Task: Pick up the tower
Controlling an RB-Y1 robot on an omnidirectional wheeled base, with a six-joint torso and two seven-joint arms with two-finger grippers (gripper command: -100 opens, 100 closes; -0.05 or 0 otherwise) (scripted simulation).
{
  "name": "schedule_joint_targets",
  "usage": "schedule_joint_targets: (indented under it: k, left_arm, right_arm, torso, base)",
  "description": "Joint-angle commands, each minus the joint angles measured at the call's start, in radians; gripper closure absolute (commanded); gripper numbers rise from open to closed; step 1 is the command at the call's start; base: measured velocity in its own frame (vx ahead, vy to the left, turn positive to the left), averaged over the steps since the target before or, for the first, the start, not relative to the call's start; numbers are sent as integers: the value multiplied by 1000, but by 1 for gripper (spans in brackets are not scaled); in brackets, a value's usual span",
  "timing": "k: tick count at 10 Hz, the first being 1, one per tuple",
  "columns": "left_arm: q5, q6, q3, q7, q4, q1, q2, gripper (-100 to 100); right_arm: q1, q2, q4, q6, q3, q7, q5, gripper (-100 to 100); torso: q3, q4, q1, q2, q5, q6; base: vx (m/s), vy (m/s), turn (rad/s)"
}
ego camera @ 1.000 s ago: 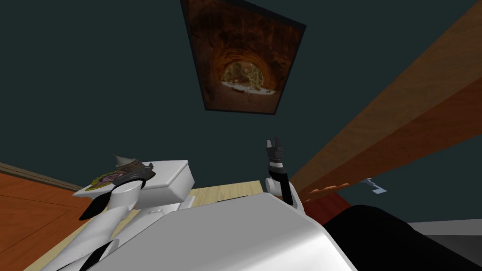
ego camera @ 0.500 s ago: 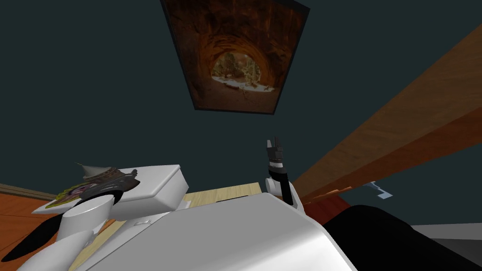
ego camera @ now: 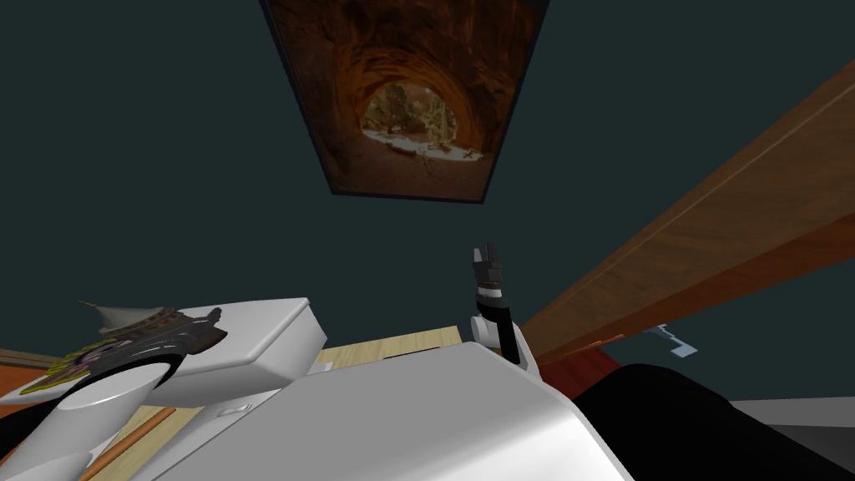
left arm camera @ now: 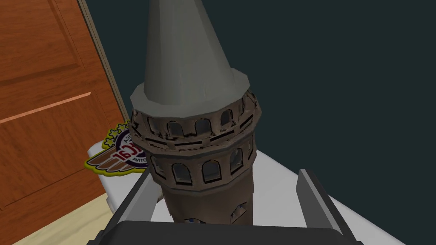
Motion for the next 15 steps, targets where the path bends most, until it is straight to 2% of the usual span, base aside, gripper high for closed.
schedule_joint_targets:
  k: [1,3,4,5,9,10,11,12,13,15]
  left_arm:
    - [36,39,50,-50,-19,-5,-27,-100]
    - [36,39,59,-113,-19,-5,-27,-100]
    - [41,46,66,-105,-20,-8,-32,-100]
    - [41,46,66,-112,-20,-8,-32,100]
    - [41,45,67,-112,-19,-8,-31,100]
    - [41,45,67,-112,-19,-8,-31,0]
    - [40,-5,20,-155,26,-58,-72,100]
    - [40,-19,20,-107,26,-72,-63,100]
    - [40,-19,20,-118,26,-87,-72,100]
    - [40,-19,20,-151,26,-87,-72,100]
  right_arm:
    - [0,0,0,0,0,0,0,0]
    - [0,0,0,0,0,0,0,0]
    - [0,0,0,0,0,0,0,0]
    - [0,0,0,0,0,0,0,0]
    - [0,0,0,0,0,0,0,0]
    - [0,0,0,0,0,0,0,0]
    - [0,0,0,0,0,0,0,0]
    - [0,0,0,0,0,0,0,0]
    - [0,0,0,0,0,0,0,0]
    - [0,0,0,0,0,0,0,0]
  torso:
    - [0,0,0,0,0,0]
    - [2,1,4,3,1,0]
    - [2,1,5,4,1,0]
    - [3,1,4,4,1,0]
    - [2,1,4,3,1,2]
    - [2,1,4,3,1,1]
    - [2,1,4,3,1,2]
    - [3,-1,9,8,8,1]
    - [4,-1,13,10,10,-1]
    - [2,-2,12,6,10,-2]
  base:
    - [18,-15,8]
    - [-6,12,-7]
    - [-3,6,-1]
    - [-1,4,21]
    - [0,0,0]
    - [0,0,0]
    - [-105,90,84]
    - [-116,101,6]
    - [-58,49,5]
    - [-3,7,4]
